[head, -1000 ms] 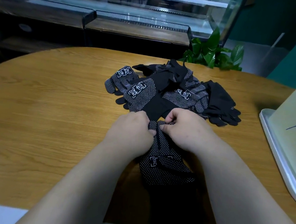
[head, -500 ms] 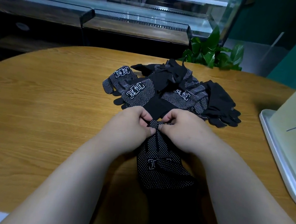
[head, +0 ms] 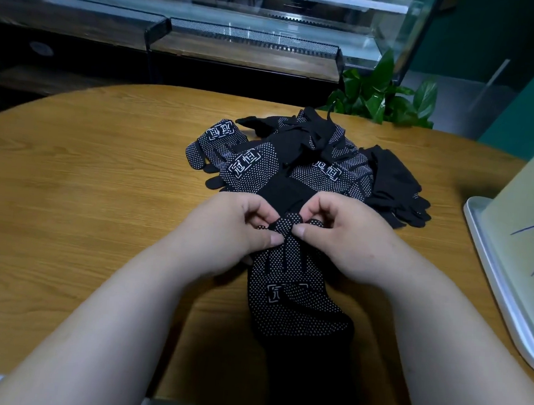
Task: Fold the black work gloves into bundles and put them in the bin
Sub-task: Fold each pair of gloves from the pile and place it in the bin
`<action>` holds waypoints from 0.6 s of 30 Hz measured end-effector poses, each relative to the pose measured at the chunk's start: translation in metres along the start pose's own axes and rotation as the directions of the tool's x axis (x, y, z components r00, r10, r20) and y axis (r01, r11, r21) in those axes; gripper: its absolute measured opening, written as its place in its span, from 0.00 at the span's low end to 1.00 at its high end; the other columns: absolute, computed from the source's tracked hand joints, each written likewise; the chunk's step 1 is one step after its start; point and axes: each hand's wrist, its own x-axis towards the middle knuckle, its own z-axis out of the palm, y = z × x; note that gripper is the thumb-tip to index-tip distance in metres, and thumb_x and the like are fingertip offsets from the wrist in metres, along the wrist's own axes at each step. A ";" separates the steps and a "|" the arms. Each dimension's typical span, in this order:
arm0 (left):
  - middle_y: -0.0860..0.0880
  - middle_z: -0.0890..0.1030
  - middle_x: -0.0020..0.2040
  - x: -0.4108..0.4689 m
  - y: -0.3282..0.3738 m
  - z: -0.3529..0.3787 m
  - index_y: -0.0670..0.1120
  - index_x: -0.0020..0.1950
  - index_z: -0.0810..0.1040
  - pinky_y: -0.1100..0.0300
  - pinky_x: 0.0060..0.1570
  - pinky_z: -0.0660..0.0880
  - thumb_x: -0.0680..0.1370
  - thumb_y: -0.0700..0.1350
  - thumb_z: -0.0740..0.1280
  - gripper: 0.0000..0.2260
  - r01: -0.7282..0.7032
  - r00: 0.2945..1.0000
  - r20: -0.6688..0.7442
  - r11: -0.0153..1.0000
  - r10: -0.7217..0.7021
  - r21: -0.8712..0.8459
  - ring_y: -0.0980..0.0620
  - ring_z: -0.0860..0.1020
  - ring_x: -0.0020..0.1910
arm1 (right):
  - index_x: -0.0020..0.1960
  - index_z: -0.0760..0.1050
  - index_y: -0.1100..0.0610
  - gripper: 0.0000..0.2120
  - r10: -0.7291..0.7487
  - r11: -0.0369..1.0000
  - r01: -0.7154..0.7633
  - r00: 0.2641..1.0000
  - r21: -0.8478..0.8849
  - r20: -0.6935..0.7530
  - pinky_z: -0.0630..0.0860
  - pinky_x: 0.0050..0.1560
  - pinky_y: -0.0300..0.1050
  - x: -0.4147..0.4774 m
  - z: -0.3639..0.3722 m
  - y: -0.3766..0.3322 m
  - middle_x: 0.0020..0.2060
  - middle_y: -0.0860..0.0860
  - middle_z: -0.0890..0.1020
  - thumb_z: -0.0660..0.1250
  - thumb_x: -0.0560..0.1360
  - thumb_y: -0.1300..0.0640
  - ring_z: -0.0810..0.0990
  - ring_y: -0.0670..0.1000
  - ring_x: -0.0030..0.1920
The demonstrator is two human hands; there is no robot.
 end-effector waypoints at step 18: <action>0.58 0.81 0.43 -0.065 -0.005 0.019 0.59 0.37 0.80 0.71 0.41 0.71 0.69 0.45 0.76 0.09 -0.380 0.903 -0.115 0.895 0.413 0.235 0.56 0.79 0.43 | 0.45 0.74 0.41 0.08 -0.197 0.960 0.204 0.979 -0.191 0.053 0.67 0.43 0.32 -0.088 -0.022 0.002 0.44 0.37 0.76 0.71 0.76 0.52 0.73 0.38 0.48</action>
